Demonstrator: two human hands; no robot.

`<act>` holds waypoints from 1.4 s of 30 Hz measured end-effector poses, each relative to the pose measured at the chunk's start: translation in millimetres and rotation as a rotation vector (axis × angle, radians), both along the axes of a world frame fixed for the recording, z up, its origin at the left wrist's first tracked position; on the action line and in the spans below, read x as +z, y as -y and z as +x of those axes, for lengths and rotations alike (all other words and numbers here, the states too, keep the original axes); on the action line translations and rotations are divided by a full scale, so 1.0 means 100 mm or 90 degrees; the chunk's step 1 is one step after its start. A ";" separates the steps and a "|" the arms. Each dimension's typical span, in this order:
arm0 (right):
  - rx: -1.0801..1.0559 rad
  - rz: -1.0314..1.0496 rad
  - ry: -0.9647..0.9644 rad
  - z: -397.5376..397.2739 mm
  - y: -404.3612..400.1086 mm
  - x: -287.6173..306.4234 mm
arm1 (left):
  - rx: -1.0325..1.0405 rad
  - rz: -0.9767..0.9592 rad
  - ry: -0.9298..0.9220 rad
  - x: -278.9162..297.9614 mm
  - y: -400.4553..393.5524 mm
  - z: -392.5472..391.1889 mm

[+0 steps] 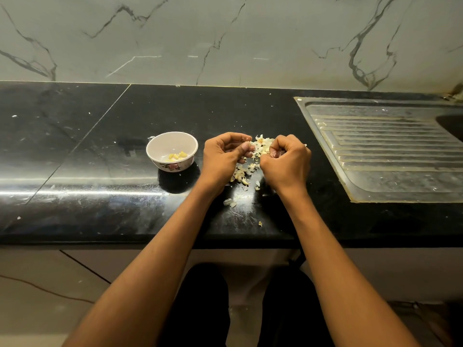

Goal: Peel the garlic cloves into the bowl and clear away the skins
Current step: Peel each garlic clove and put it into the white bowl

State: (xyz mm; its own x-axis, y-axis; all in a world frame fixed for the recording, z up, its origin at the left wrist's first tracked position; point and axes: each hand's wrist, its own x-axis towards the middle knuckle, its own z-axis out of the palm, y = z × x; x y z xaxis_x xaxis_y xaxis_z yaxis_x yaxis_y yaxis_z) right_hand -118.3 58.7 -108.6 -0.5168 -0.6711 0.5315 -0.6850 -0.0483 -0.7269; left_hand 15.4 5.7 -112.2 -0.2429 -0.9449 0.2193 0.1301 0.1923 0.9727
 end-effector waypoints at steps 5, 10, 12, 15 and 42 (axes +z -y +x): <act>0.069 0.014 0.033 0.00 -0.01 0.00 | 0.007 -0.018 0.019 0.01 0.00 0.00; 0.079 -0.060 0.110 0.02 0.00 0.02 | 0.020 -0.032 0.053 0.00 -0.01 -0.01; 0.100 -0.058 0.126 0.01 0.00 0.02 | 0.027 -0.047 0.065 -0.01 -0.02 -0.01; 0.129 -0.036 0.137 0.01 0.01 0.01 | 0.036 -0.065 0.080 0.00 -0.04 -0.01; 0.145 -0.054 0.050 0.00 0.01 -0.01 | 0.116 -0.064 0.117 0.02 -0.08 -0.01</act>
State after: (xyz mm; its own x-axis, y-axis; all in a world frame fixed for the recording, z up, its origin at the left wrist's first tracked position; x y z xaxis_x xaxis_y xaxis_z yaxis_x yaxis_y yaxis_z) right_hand -118.5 58.0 -110.0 -0.3999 -0.7293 0.5552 -0.5910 -0.2578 -0.7643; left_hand 14.4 13.4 -110.2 -0.1149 -0.9525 0.2821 -0.0931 0.2930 0.9516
